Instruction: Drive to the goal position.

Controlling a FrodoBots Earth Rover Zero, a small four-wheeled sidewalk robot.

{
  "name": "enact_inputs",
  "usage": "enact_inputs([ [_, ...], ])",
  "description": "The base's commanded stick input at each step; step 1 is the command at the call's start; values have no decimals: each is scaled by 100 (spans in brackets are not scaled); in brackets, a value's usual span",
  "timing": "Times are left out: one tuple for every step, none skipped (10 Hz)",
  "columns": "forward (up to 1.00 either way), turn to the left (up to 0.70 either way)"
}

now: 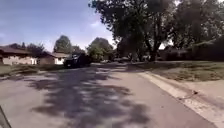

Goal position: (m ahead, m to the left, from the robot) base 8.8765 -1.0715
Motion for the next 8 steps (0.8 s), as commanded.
enact_inputs([
  [69,3],
  [69,3],
  [69,3],
  [69,3],
  [69,3],
  [69,3],
  [69,3],
  [69,3],
])
